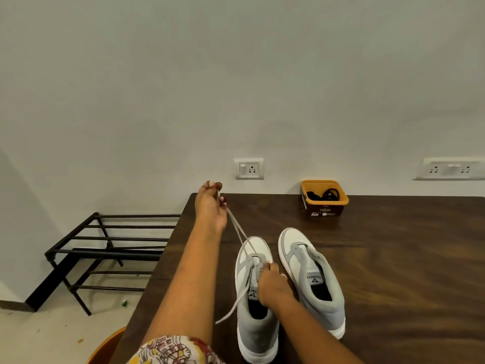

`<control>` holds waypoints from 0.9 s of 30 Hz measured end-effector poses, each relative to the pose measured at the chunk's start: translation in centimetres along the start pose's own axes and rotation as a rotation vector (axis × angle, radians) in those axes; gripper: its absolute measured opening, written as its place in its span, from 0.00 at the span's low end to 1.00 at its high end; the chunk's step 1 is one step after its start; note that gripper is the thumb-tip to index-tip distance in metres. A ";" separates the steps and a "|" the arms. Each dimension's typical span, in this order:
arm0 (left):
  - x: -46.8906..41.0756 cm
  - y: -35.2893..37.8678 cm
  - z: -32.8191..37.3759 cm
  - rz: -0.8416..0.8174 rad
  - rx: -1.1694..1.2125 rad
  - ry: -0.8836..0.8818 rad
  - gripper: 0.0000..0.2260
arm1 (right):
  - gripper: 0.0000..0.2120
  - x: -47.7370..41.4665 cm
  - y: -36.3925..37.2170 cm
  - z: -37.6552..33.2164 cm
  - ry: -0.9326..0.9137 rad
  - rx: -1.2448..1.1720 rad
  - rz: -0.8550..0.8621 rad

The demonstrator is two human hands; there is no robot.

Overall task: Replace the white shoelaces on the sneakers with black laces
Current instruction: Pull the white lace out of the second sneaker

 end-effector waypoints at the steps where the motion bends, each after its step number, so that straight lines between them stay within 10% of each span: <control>1: -0.1 -0.3 0.8 -0.003 -0.071 0.045 0.12 | 0.31 -0.1 0.0 0.0 0.006 -0.004 -0.004; 6: 0.3 -1.7 -0.2 -0.163 -1.110 0.361 0.03 | 0.33 0.0 -0.1 0.0 0.049 -0.028 -0.031; 11: 1.0 -5.6 -9.4 -0.434 -1.805 0.323 0.16 | 0.34 0.3 -0.4 0.0 0.070 -0.046 -0.058; 22: 1.5 -3.7 -12.4 -0.335 -2.068 0.588 0.15 | 0.31 0.0 -0.1 0.6 0.068 -0.060 -0.041; 27: 1.2 -4.2 -12.7 -0.247 -1.510 0.386 0.12 | 0.33 -0.1 0.1 0.7 0.063 -0.052 -0.034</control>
Point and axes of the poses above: each hand's wrist, its own x-axis away from the middle knuckle, its own y-axis out of the palm, z = x × y, the point moved 9 cm from there along -x, towards the middle knuckle, and after that the axes turned 11 degrees about z, right-handed, at the moved point
